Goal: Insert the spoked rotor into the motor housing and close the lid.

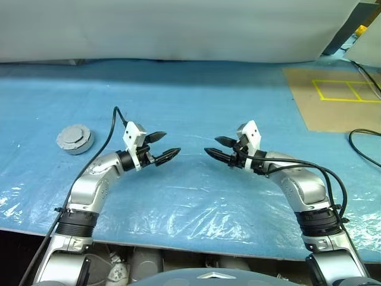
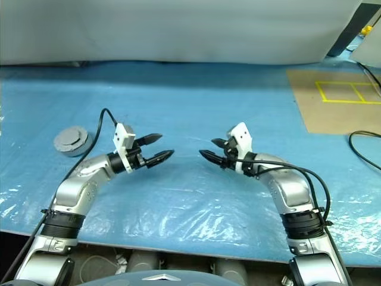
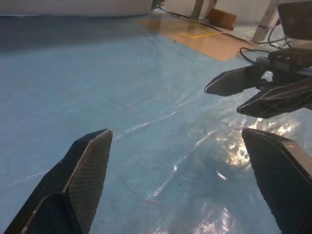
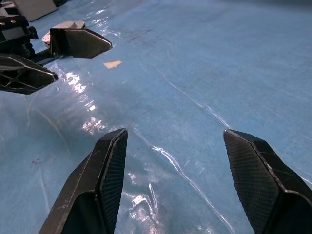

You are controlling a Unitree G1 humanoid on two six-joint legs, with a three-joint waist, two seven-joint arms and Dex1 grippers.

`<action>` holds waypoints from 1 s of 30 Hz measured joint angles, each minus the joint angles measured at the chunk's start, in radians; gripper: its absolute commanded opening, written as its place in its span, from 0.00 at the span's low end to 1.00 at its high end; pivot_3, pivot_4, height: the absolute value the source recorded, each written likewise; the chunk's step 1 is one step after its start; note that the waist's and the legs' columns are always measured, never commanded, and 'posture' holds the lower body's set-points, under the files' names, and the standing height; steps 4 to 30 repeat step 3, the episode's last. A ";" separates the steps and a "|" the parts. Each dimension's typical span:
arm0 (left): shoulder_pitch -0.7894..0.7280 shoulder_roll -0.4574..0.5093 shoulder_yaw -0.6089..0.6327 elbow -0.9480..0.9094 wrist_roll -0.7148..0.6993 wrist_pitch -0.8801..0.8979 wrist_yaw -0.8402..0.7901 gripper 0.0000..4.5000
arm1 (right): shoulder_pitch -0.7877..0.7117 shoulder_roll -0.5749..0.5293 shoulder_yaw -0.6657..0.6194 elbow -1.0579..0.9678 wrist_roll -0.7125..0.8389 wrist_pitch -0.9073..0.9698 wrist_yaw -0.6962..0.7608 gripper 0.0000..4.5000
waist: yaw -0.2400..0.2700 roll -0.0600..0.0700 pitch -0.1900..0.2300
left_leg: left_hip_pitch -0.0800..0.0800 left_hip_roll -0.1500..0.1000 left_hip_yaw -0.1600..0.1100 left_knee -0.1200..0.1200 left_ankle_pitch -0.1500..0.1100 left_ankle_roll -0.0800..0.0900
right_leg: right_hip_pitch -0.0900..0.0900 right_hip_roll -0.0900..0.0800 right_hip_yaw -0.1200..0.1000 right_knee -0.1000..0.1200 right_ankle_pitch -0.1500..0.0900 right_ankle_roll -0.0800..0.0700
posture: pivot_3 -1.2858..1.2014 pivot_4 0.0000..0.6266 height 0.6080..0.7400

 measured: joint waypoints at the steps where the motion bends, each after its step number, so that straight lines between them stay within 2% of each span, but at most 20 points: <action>1: 0.000 -0.004 0.000 -0.001 0.000 0.000 0.004 0.99 | -0.002 0.005 0.002 0.000 -0.001 0.000 -0.003 0.73 | 0.000 0.000 0.000 | 0.000 0.000 0.000 0.000 0.000 0.000 | 0.000 0.000 0.000 0.000 0.000 0.000 | 0.52 0.24 1.00; 30: 0.000 -0.009 0.000 -0.009 -0.002 0.006 0.012 0.99 | -0.017 0.013 0.004 0.007 0.000 0.005 -0.006 0.73 | 0.000 0.000 0.000 | 0.000 0.000 0.000 0.002 0.000 0.000 | 0.000 0.000 0.000 0.000 0.000 0.000 | 0.52 0.24 1.00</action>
